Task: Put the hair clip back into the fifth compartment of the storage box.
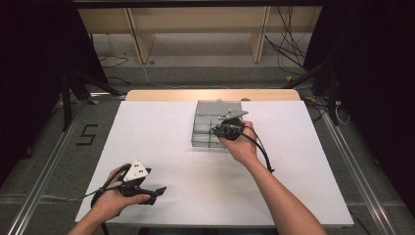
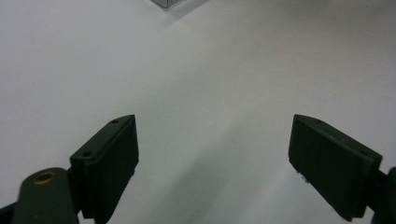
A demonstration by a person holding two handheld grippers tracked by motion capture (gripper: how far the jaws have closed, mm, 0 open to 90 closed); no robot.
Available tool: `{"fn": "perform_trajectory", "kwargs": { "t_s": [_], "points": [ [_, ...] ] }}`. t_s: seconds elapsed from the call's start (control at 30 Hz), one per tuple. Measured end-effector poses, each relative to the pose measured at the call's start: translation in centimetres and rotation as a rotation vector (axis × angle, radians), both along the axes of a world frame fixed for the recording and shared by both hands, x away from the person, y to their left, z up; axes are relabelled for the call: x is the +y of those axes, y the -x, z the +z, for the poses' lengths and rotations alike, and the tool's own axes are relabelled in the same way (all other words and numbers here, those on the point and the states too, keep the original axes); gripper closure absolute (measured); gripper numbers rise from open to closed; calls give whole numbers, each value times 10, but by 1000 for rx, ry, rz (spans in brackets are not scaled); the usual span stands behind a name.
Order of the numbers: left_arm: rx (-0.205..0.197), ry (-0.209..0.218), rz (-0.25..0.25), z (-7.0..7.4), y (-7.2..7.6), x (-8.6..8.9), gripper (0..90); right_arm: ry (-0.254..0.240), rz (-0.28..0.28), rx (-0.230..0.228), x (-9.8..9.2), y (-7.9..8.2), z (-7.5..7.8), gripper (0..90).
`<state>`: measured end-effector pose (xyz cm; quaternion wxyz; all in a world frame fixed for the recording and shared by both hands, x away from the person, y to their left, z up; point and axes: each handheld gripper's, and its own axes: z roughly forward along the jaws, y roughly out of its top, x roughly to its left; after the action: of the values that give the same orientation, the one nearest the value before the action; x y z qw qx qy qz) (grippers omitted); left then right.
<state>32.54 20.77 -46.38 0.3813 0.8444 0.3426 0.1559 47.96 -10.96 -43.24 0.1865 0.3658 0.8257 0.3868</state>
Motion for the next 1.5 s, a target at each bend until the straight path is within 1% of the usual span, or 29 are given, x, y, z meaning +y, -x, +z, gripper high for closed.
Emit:
{"fn": "perform_trajectory", "kwargs": {
  "t_s": [0.7,1.07,1.5],
  "points": [
    [0,0,0,0,0,0,156,16,-23,21,0,-10,-7,806],
    [1,-1,-1,0,0,0,156,16,-32,34,2,-14,-11,806],
    [1,-6,-5,0,0,0,156,14,-40,62,5,-20,-17,806]
  ]
}}
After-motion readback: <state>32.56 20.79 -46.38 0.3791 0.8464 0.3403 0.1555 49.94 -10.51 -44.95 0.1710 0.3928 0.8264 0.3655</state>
